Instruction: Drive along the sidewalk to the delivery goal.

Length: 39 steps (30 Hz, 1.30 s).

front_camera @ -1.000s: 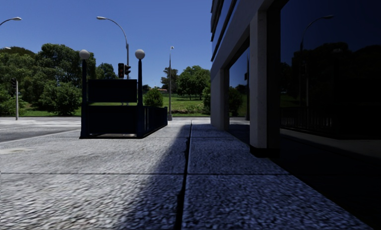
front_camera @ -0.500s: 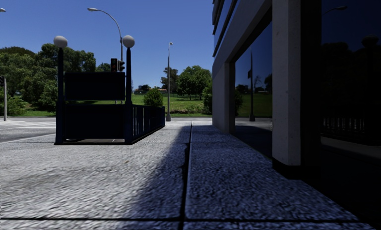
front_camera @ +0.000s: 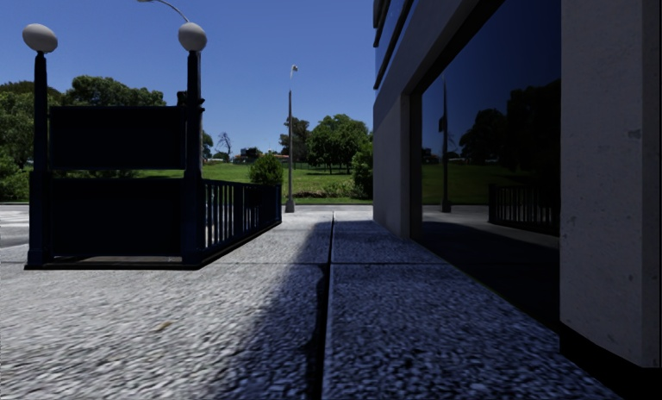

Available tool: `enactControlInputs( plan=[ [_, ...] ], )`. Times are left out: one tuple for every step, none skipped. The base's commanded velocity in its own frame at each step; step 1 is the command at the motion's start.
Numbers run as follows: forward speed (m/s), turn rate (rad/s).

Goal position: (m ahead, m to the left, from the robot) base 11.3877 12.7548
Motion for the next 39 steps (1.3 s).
enactControlInputs(
  plan=[
    [2.00,0.00],
    [2.00,0.00],
    [2.00,0.00],
    [2.00,0.00],
    [2.00,0.00],
    [2.00,0.00],
    [2.00,0.00],
    [2.00,0.00],
    [2.00,0.00],
    [2.00,0.00],
    [2.00,0.00],
    [2.00,0.00],
    [2.00,0.00],
    [2.00,0.00],
    [2.00,0.00],
    [2.00,0.00],
    [2.00,0.00],
    [2.00,0.00],
    [2.00,0.00],
    [2.00,0.00],
    [2.00,0.00],
    [2.00,0.00],
    [2.00,0.00],
    [2.00,0.00],
    [2.00,0.00],
    [2.00,0.00],
    [2.00,0.00],
    [2.00,0.00],
    [2.00,0.00],
    [2.00,0.00],
    [2.00,0.00],
    [2.00,0.00],
    [2.00,0.00],
    [2.00,0.00],
    [2.00,0.00],
    [2.00,0.00],
    [2.00,0.00],
    [2.00,0.00],
    [2.00,0.00]
  ],
)
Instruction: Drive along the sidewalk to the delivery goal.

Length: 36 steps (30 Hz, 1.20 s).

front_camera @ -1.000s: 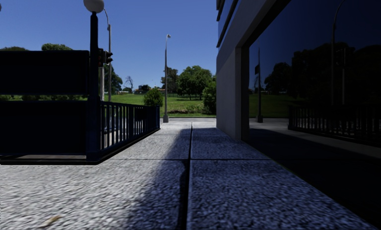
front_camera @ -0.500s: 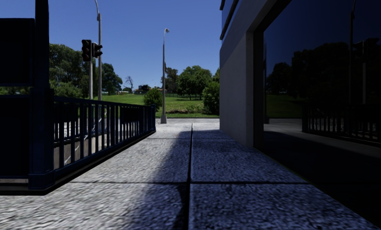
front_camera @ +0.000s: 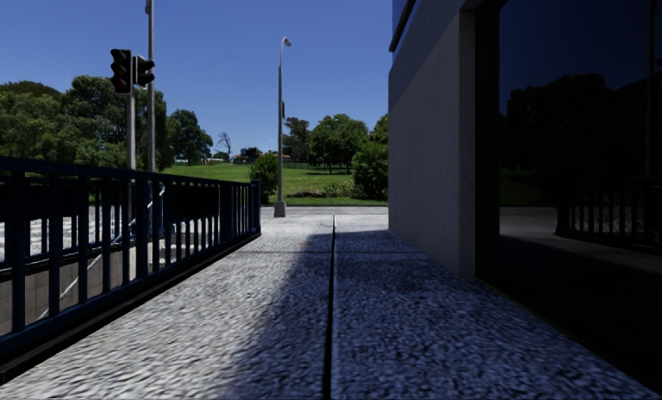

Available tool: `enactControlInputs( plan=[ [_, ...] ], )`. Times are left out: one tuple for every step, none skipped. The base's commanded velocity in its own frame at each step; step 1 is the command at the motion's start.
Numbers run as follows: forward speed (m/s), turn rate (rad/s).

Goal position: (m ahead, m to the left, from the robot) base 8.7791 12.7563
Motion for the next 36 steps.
enactControlInputs(
  plan=[
    [2.00,0.00],
    [2.00,0.00],
    [2.00,0.00],
    [2.00,0.00],
    [2.00,0.00],
    [2.00,0.00],
    [2.00,0.00],
    [2.00,0.00],
    [2.00,0.00],
    [2.00,0.00],
    [2.00,0.00],
    [2.00,0.00],
    [2.00,0.00],
    [2.00,0.00],
    [2.00,0.00],
    [2.00,0.00],
    [2.00,0.00],
    [2.00,0.00],
    [2.00,0.00],
    [2.00,0.00],
    [2.00,0.00],
    [2.00,0.00],
    [2.00,0.00],
    [2.00,0.00],
    [2.00,0.00],
    [2.00,0.00],
    [2.00,0.00],
    [2.00,0.00],
    [2.00,0.00],
    [2.00,0.00],
    [2.00,0.00],
    [2.00,0.00],
    [2.00,0.00],
    [2.00,0.00],
    [2.00,0.00],
    [2.00,0.00]
  ],
)
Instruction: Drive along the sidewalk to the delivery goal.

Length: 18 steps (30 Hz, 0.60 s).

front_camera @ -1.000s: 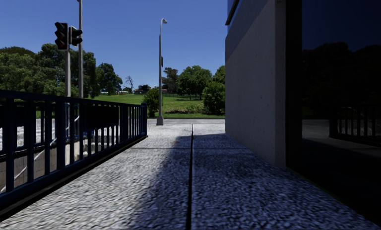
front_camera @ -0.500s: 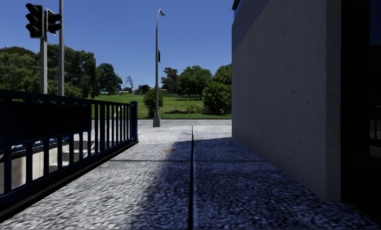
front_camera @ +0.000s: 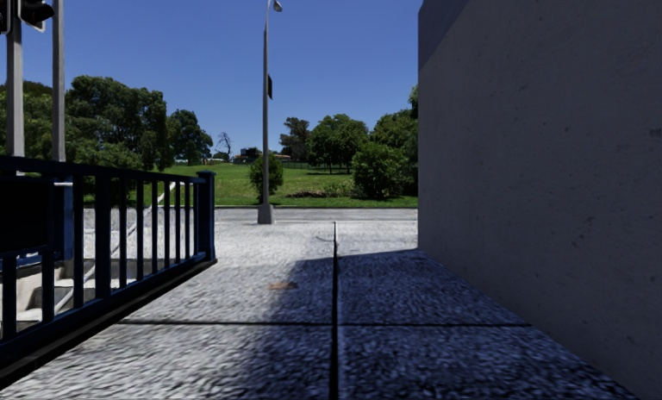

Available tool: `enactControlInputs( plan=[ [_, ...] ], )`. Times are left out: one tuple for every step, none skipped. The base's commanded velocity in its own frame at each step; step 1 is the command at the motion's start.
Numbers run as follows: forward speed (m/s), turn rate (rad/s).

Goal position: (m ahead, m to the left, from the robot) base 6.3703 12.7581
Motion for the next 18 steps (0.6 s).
enactControlInputs(
  plan=[
    [2.00,0.00],
    [2.00,0.00],
    [2.00,0.00],
    [2.00,0.00],
    [2.00,0.00],
    [2.00,0.00],
    [2.00,0.00],
    [2.00,0.00],
    [2.00,0.00],
    [2.00,0.00],
    [2.00,0.00],
    [2.00,0.00],
    [2.00,0.00],
    [2.00,0.00],
    [2.00,0.00],
    [2.00,0.00],
    [2.00,0.00],
    [2.00,0.00]
  ],
)
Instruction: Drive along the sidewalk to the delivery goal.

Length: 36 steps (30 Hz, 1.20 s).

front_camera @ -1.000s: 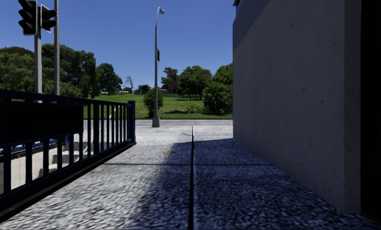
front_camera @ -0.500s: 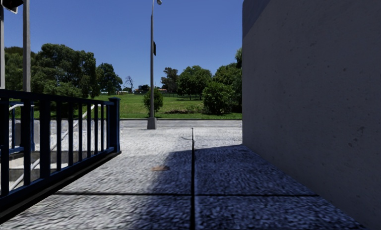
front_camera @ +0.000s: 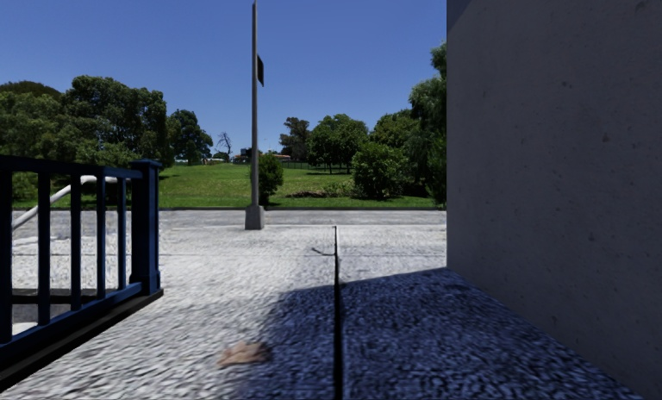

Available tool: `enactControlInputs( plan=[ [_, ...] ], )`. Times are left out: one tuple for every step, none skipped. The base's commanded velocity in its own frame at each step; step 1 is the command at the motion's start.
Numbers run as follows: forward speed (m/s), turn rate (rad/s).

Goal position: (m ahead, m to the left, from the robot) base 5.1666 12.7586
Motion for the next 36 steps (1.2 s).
enactControlInputs(
  plan=[
    [2.00,0.00],
    [2.00,0.00],
    [2.00,0.00],
    [2.00,0.00],
    [2.00,0.00],
    [2.00,0.00],
    [2.00,0.00],
    [2.00,0.00],
    [2.00,0.00],
    [2.00,0.00],
    [2.00,0.00],
    [2.00,0.00],
    [2.00,0.17],
    [2.00,0.17],
    [2.00,0.37],
    [2.00,0.50],
    [2.00,0.50],
    [2.00,0.53],
    [2.00,0.53],
    [2.00,0.53],
    [2.00,0.53],
    [2.00,0.54],
    [2.00,0.54],
    [2.00,0.54],
    [2.00,0.54],
    [2.00,0.54],
    [2.00,0.54],
    [2.00,0.56],
    [2.00,0.58],
    [2.00,0.61],
    [2.00,0.61],
    [2.00,0.62],
    [2.00,0.62],
    [2.00,0.62],
    [2.00,0.62],
    [2.00,0.62]
  ],
)
